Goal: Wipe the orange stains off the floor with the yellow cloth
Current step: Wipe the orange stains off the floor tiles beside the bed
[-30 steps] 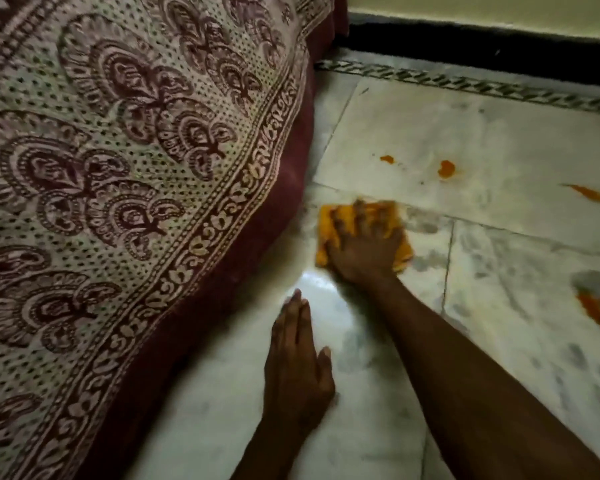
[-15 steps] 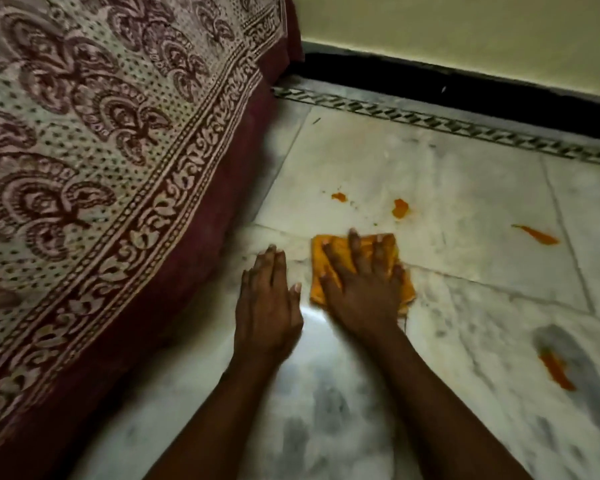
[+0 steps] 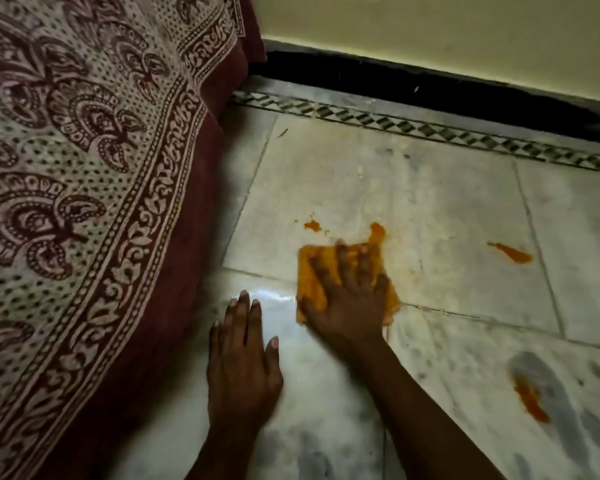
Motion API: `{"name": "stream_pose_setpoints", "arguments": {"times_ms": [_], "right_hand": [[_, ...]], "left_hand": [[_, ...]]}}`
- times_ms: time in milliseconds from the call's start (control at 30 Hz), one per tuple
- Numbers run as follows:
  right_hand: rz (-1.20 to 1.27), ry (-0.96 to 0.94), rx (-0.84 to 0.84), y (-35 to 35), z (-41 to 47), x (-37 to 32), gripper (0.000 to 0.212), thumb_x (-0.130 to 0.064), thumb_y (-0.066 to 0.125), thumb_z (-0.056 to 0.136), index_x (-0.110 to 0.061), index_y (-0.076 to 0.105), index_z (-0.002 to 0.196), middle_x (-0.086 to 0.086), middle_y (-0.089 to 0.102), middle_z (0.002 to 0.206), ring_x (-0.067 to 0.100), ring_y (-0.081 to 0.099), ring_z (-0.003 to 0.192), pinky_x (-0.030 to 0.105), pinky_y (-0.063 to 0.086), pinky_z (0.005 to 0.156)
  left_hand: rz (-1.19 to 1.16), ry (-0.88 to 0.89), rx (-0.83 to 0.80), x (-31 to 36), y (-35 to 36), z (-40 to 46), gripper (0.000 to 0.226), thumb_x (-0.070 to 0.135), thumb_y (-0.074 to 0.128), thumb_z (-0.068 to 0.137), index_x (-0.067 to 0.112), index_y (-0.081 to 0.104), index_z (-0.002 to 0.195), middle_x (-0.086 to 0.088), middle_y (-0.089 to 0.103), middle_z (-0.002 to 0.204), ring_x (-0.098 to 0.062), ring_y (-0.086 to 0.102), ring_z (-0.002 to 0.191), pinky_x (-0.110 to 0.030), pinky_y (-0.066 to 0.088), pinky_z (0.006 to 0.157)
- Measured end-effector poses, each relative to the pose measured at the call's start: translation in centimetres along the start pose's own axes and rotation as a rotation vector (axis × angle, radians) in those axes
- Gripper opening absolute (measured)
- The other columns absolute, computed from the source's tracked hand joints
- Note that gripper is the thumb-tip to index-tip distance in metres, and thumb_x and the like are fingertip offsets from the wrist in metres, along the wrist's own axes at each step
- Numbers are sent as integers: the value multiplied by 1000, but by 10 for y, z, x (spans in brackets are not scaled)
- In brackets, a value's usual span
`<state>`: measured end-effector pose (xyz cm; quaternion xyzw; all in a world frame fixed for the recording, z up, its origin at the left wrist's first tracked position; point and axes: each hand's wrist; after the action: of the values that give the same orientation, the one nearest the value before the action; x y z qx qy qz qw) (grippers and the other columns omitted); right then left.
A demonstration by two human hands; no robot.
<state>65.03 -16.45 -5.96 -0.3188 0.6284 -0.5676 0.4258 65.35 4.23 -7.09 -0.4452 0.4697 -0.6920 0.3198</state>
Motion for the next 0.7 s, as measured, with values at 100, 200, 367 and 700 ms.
{"name": "stream_pose_setpoints", "arguments": {"times_ms": [100, 200, 367, 700], "right_hand": [[-4, -193, 8, -9, -47, 32, 73, -80, 42, 91, -60, 22, 158, -7, 8, 177, 28, 2, 164, 65, 18, 124], [-26, 197, 36, -17, -41, 62, 73, -80, 34, 91, -59, 21, 159, -4, 9, 177, 31, 5, 164, 65, 17, 124], [241, 674, -72, -26, 107, 27, 78, -82, 25, 94, -52, 4, 163, 4, -13, 177, 44, -12, 161, 75, -4, 121], [67, 290, 39, -11, 66, 41, 70, -78, 32, 91, -57, 30, 157, -2, 11, 177, 33, 4, 163, 66, 11, 125]], "left_hand": [[2, -3, -8, 3, -3, 1, 67, 36, 46, 98, 10, 41, 159, -9, 33, 171, -28, 35, 157, -50, 29, 127], [3, 1, -23, 2, -3, 1, 67, 34, 48, 97, 10, 42, 159, -10, 32, 171, -28, 35, 157, -52, 31, 126], [23, -7, -36, 2, -1, 2, 67, 37, 45, 98, 12, 40, 160, -8, 29, 173, -25, 31, 158, -49, 28, 127], [33, -28, -76, 0, 1, 2, 69, 41, 43, 98, 16, 36, 162, -4, 25, 174, -22, 26, 161, -50, 30, 126]]}}
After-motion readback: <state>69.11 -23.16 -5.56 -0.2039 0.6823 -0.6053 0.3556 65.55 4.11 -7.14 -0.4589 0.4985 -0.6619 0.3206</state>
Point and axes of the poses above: each hand's wrist, its own z-axis towards the middle knuckle, its own y-axis out of the palm, x = y × z
